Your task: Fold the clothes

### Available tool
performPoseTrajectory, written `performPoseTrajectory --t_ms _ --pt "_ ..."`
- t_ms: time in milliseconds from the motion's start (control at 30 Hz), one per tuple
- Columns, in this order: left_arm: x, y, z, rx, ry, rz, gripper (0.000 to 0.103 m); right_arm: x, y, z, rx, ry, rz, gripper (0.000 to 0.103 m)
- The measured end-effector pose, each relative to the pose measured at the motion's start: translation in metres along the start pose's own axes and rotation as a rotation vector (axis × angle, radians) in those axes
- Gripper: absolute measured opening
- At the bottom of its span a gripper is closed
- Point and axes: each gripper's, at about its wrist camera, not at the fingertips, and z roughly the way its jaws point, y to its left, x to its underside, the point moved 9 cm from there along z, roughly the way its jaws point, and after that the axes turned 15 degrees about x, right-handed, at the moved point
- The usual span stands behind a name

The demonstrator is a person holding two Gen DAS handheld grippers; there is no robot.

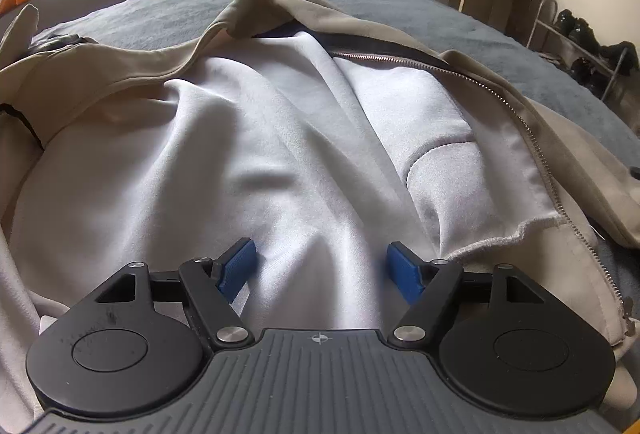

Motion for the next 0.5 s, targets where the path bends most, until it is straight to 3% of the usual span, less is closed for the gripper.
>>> performPoseTrajectory --t_ms 100,167,267,367,500 --pt "0.0 0.002 -0.002 0.028 0.003 -0.014 0.073 -0.025 0.024 0.021 0.089 -0.055 -0.018 0.018" --pt "0.001 0.004 -0.006 0.053 0.003 -0.034 0.073 -0.042 0.046 0.041 0.152 -0.079 -0.048 0.012" --pt "0.006 0.007 -0.013 0.092 0.0 -0.076 0.073 -0.069 0.109 0.062 0.203 -0.119 -0.17 0.008" --pt "0.011 0.01 -0.021 0.123 -0.004 -0.128 0.073 -0.103 0.202 0.061 0.162 -0.204 -0.281 0.007" --pt "0.014 0.016 -0.028 0.142 0.0 -0.191 0.073 -0.118 0.342 0.034 -0.014 -0.389 -0.49 0.007"
